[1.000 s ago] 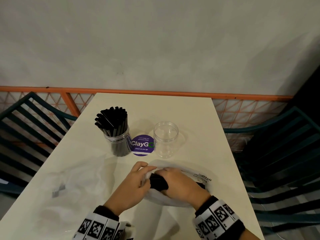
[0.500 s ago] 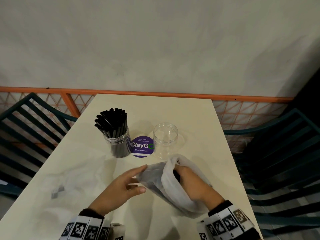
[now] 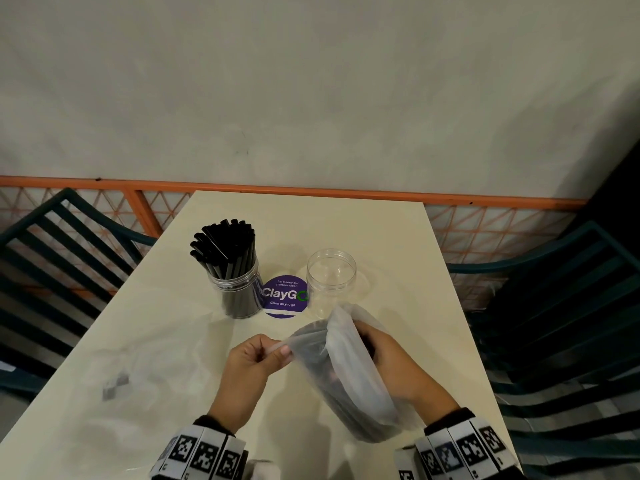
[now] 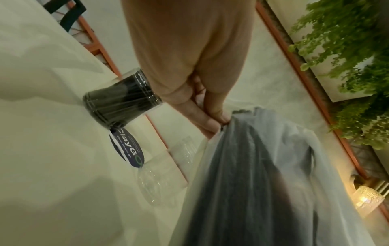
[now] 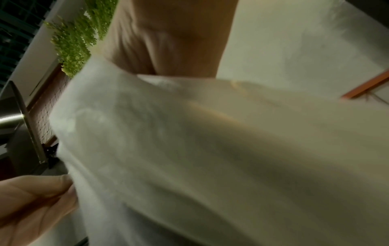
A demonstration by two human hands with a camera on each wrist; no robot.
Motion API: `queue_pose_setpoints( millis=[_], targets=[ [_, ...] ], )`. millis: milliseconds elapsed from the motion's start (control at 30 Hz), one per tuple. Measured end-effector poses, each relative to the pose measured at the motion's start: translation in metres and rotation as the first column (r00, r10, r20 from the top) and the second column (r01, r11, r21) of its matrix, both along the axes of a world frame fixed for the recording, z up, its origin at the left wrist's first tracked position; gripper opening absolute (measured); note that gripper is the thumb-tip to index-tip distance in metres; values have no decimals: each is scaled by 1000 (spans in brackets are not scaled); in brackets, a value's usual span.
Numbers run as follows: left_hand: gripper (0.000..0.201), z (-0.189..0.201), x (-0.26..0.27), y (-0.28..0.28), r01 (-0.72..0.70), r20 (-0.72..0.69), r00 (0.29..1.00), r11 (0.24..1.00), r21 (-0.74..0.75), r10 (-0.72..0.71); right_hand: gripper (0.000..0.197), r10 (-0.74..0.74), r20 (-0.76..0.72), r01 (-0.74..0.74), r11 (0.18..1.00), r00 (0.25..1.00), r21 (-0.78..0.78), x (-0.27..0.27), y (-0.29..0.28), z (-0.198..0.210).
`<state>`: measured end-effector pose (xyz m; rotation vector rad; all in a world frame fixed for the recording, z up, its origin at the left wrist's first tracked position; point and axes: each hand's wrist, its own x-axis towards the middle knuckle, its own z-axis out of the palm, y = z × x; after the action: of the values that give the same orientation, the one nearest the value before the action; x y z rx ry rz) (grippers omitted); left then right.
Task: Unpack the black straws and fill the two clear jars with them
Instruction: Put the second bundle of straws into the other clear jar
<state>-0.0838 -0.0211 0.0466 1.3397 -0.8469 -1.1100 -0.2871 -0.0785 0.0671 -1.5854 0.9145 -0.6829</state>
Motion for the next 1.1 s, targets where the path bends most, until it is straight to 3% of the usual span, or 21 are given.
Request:
queue_pose_setpoints(
  millis=[133,267,333,367,500,567,633,733,867,967,1033,1100],
  targets=[
    [25,-2,-3,-2,66,-114,992,997,35,-62,40,-44,-7,43,993,999,-114,-1,3,2],
    [12,7,-3,-1,160,45,986,987,13,-161,38,-87,46,92,989,995,-119,-3,5,0],
    [47,6,1,-1,275,117,954,961,15,-275,39,-120,40,123,987,992,-99,-4,4,-1],
    [52,7,2,-1,299,131,945,954,24,-300,38,-134,25,136,985,991,-102,-4,2,-3],
    [20,6,1,-6,136,147,981,990,-36,-129,37,-164,25,165,985,986,-57,-6,-1,-7],
    [10,6,-3,-8,82,102,992,995,-56,-76,36,-169,25,170,984,985,-49,-8,-2,-6],
    [21,6,-7,-9,62,36,998,996,-67,-60,38,-184,45,186,982,982,-28,-11,-2,-6],
    [20,7,-10,-10,94,-108,989,994,-47,-99,42,-199,67,198,980,978,14,-15,-3,-6],
    [10,12,-10,-9,236,-288,930,972,-16,-231,80,-183,50,184,983,982,-1,-18,-3,-13],
    [43,10,-11,-9,358,-173,921,934,14,-350,75,-122,35,122,993,992,6,-13,0,-15],
    [34,8,-13,-9,318,-41,948,948,24,-317,71,-110,57,109,994,992,26,-10,2,-15],
    [28,3,-14,-10,234,1,972,972,31,-234,69,-103,89,100,994,991,43,-8,4,-15]
  ],
)
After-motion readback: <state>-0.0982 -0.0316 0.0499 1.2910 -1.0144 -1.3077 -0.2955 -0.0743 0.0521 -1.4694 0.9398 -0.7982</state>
